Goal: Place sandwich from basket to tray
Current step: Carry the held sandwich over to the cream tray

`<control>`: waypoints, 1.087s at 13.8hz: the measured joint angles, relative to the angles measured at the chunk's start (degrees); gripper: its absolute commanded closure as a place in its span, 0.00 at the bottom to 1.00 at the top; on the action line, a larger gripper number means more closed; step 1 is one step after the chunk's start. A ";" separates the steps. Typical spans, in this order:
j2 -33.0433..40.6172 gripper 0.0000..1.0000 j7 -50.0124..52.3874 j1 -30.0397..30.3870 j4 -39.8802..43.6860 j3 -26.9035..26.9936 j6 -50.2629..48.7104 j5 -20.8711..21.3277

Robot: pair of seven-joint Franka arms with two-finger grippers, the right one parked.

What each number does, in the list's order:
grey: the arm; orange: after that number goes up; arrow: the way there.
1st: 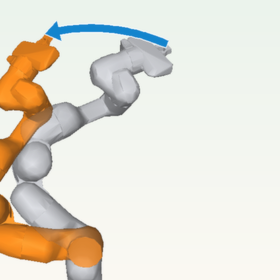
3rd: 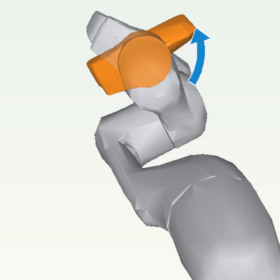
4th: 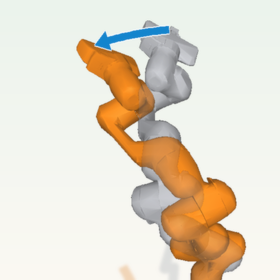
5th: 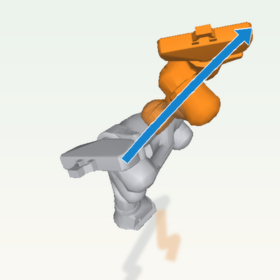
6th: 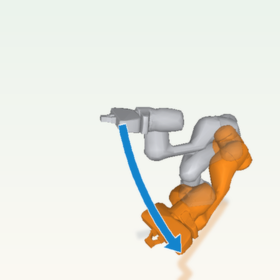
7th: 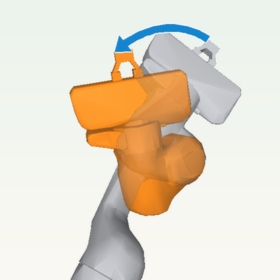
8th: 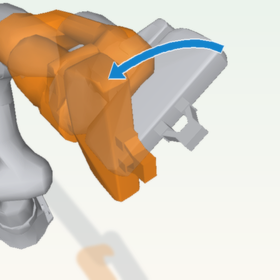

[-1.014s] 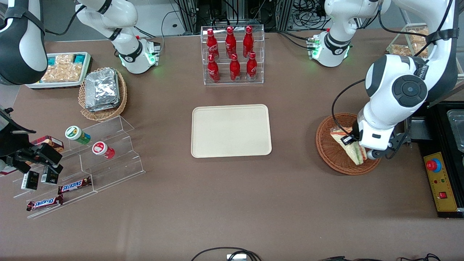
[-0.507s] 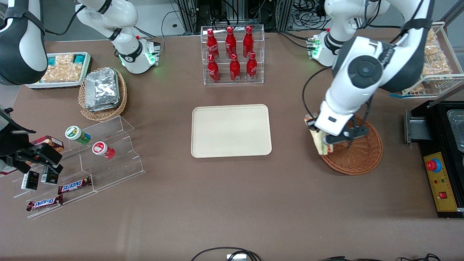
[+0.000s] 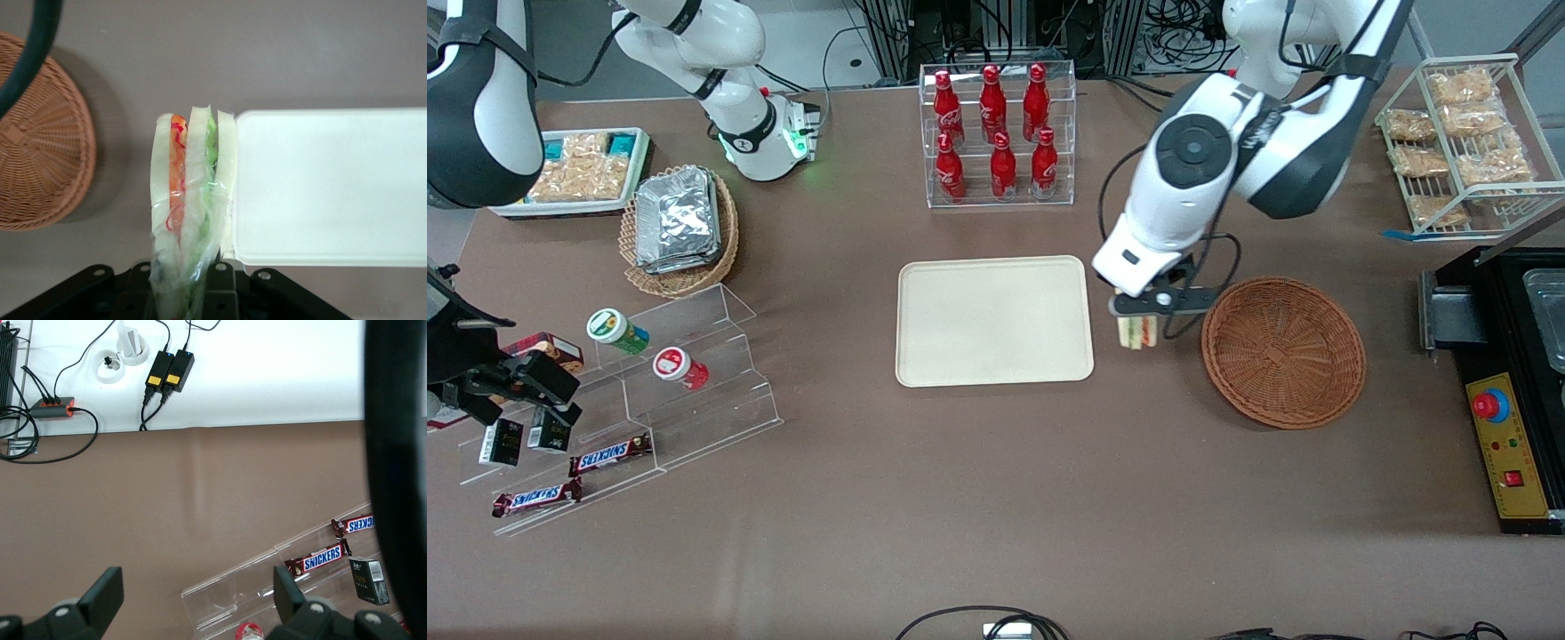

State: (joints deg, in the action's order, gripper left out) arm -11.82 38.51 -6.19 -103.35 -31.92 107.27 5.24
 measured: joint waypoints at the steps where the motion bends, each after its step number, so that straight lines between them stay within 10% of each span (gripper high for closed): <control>1: -1.11 1.00 0.01 -1.45 -0.03 -0.14 0.12 0.77; 15: -20.16 0.99 13.64 -13.12 0.04 -0.21 11.65 11.39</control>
State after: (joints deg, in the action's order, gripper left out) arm -31.99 52.15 -19.30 -103.31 -32.13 118.91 16.63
